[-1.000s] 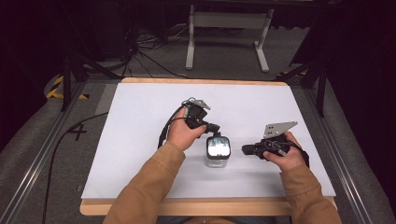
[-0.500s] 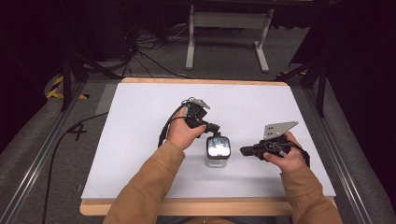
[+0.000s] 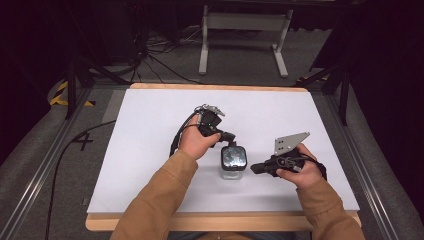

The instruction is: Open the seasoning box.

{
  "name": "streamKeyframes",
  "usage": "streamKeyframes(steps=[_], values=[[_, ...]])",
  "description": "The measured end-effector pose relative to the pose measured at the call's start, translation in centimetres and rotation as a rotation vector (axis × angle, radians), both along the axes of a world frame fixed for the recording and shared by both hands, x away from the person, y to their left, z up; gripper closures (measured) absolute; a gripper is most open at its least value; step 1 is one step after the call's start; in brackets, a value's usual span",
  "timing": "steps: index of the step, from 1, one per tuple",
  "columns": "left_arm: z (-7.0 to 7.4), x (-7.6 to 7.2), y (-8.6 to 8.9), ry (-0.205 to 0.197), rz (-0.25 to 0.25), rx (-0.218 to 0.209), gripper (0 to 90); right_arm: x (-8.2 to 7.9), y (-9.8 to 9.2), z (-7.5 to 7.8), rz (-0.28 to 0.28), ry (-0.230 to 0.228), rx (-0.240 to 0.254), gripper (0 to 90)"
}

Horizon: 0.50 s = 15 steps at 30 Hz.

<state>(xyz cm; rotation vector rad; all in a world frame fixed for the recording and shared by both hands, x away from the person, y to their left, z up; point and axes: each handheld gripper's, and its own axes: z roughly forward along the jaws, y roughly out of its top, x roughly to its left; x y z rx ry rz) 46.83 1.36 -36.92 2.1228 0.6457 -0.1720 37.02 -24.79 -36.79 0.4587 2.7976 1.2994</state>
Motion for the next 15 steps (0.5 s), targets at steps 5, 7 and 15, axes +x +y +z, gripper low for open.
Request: streamKeyframes(steps=[5, 7, 15], values=[[0.0, 0.1, 0.0, 0.010, -0.001, 0.001, 89.5, -0.1, 0.7, -0.3, 0.013, 0.007, -0.011, 89.8], [0.0, 0.1, 0.0, 0.012, 0.001, 0.003, 89.5, -0.1, 1.0, -0.5, 0.016, 0.010, -0.013, 89.9], [0.0, 0.2, -0.1, 0.012, 0.003, 0.008, 89.6, 0.0, 1.5, -1.0, -0.001, 0.008, -0.006, 89.9]])
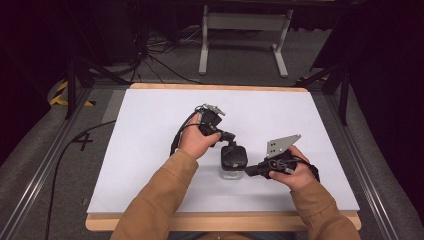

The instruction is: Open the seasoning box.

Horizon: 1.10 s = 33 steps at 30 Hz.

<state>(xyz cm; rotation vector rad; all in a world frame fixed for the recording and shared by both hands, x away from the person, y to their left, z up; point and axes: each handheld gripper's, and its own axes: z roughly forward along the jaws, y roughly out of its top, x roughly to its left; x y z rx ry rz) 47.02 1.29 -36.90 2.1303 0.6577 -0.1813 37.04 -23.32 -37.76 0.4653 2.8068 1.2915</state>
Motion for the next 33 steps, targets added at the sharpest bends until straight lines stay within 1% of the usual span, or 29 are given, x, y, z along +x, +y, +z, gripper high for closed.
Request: streamKeyframes(steps=[3, 7, 8, 9, 10, 12, 13, 14, 15, 18, 19, 20, 21, 22, 23, 24, 26, 27, 29, 33], values=[[0.0, 0.0, 0.0, -0.001, 0.001, 0.000, 89.6, 0.0, 0.1, 0.0, -0.007, -0.002, 0.008, 89.9], [0.0, -0.1, -0.1, -0.004, 0.006, 0.002, 89.6, 0.0, 0.2, 0.1, -0.029, -0.025, 0.037, 89.9], [0.1, -0.1, -0.1, -0.009, 0.005, 0.008, 88.7, 0.0, 0.2, 0.1, -0.032, -0.029, 0.039, 89.9], [0.2, -0.2, -0.1, -0.017, 0.006, 0.016, 85.8, 0.0, 0.1, 0.2, -0.034, -0.035, 0.042, 89.9], [0.4, -0.4, -0.1, -0.029, 0.005, 0.008, 85.2, 0.0, 0.1, 0.2, -0.035, -0.037, 0.045, 90.0], [0.6, -0.5, 0.0, -0.035, 0.006, 0.003, 84.4, -0.1, 0.1, 0.2, -0.038, -0.037, 0.048, 90.0], [1.1, -0.8, 0.2, -0.052, 0.012, -0.015, 84.1, -0.1, 0.1, 0.4, -0.040, -0.042, 0.054, 90.0], [1.1, -0.8, 0.2, -0.052, 0.012, -0.015, 84.2, -0.1, 0.1, 0.4, -0.040, -0.042, 0.054, 90.0], [1.7, -1.1, 0.5, -0.067, 0.012, -0.024, 84.2, -0.1, 0.1, 0.4, -0.040, -0.048, 0.056, 90.0], [2.9, -1.8, 1.1, -0.091, 0.004, -0.036, 84.6, -0.1, 0.1, 0.7, -0.051, -0.060, 0.074, 90.0], [3.5, -2.3, 1.5, -0.106, -0.007, -0.035, 84.7, -0.1, 0.1, 0.8, -0.054, -0.064, 0.080, 90.0], [3.9, -2.7, 1.8, -0.110, -0.006, -0.049, 85.4, 0.0, 0.1, 1.0, -0.061, -0.073, 0.091, 90.0], [4.4, -3.3, 2.1, -0.115, -0.013, -0.053, 85.6, 0.0, 0.1, 1.1, -0.069, -0.081, 0.097, 90.0], [4.4, -3.3, 2.1, -0.115, -0.013, -0.053, 86.2, 0.0, 0.1, 1.1, -0.069, -0.081, 0.097, 90.0], [4.7, -3.7, 2.4, -0.125, -0.023, -0.052, 86.2, 0.0, 0.0, 1.3, -0.079, -0.092, 0.110, 90.0], [5.0, -4.1, 2.5, -0.125, -0.026, -0.061, 86.6, 0.0, 0.0, 1.5, -0.086, -0.096, 0.121, 90.0], [5.5, -5.0, 2.8, -0.133, -0.047, -0.056, 87.7, 0.0, 0.1, 1.8, -0.108, -0.120, 0.141, 90.0], [5.6, -5.3, 2.9, -0.139, -0.051, -0.056, 87.7, 0.0, 0.1, 1.8, -0.108, -0.120, 0.141, 90.0], [6.0, -6.4, 3.0, -0.142, -0.083, -0.052, 88.1, 0.1, 0.1, 1.9, -0.121, -0.134, 0.154, 90.0], [6.2, -7.8, 2.9, -0.132, -0.146, -0.013, 88.6, 0.1, -0.1, 2.2, -0.160, -0.164, 0.192, 90.0]])
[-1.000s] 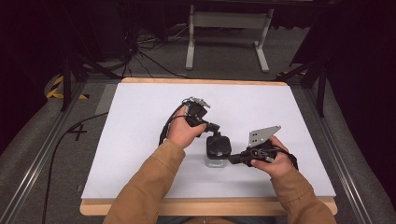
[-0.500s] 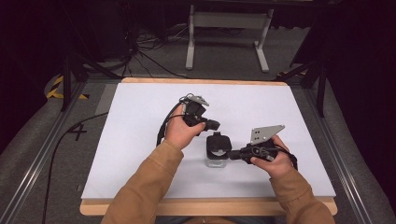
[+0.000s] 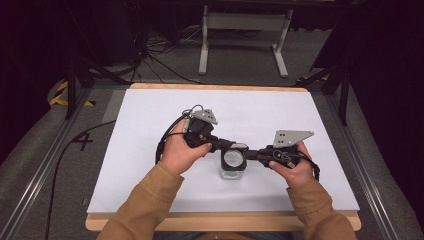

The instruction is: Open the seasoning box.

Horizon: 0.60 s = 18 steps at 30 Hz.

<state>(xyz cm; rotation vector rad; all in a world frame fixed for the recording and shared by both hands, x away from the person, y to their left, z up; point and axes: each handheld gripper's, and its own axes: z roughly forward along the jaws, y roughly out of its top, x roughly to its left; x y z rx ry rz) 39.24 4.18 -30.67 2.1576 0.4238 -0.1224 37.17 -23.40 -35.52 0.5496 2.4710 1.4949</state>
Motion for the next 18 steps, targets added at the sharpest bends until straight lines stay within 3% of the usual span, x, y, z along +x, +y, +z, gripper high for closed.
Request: streamKeyframes(steps=[3, 10, 18], values=[[-0.7, -0.3, -0.7, 0.014, -0.025, 0.045, 88.6, 0.0, -0.1, 0.2, -0.024, -0.016, 0.029, 90.0], [-2.0, 0.5, -1.7, 0.014, 0.008, 0.076, 88.7, 0.1, -0.5, 0.4, -0.069, -0.043, 0.065, 90.0], [-2.1, 1.4, -1.9, -0.009, 0.054, 0.062, 88.7, 0.0, -0.4, 0.2, -0.065, -0.038, 0.050, 90.0]])
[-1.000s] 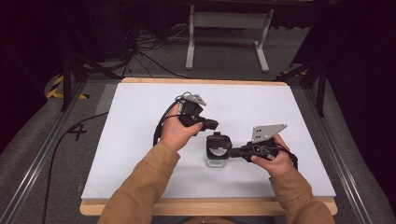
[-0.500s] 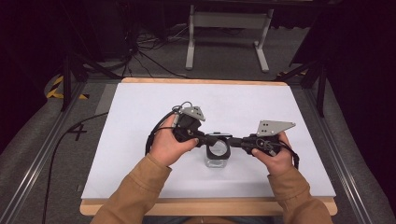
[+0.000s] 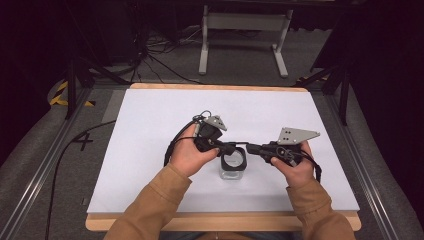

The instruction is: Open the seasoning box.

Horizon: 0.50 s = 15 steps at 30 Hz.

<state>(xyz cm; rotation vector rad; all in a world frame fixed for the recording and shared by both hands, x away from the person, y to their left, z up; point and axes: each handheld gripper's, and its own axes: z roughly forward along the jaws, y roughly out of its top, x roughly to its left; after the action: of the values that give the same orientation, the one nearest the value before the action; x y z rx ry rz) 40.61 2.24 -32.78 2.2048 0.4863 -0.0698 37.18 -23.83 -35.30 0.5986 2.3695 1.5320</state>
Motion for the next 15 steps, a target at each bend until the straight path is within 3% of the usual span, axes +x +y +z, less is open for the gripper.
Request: streamKeyframes(steps=[4, 6, 7, 15], values=[[0.2, 0.4, 0.0, -0.008, 0.016, -0.020, 88.7, 0.0, 0.4, -0.5, 0.034, 0.034, -0.027, 90.0], [0.4, 0.7, 0.1, -0.012, 0.020, -0.030, 88.2, 0.0, 0.8, -0.9, 0.058, 0.057, -0.055, 90.0], [0.5, 1.0, 0.1, -0.015, 0.030, -0.046, 87.8, 0.0, 1.1, -1.3, 0.081, 0.082, -0.091, 89.9], [0.8, 2.0, 0.5, -0.013, 0.053, -0.102, 86.9, -0.2, 1.8, -2.3, 0.097, 0.114, -0.142, 89.9]])
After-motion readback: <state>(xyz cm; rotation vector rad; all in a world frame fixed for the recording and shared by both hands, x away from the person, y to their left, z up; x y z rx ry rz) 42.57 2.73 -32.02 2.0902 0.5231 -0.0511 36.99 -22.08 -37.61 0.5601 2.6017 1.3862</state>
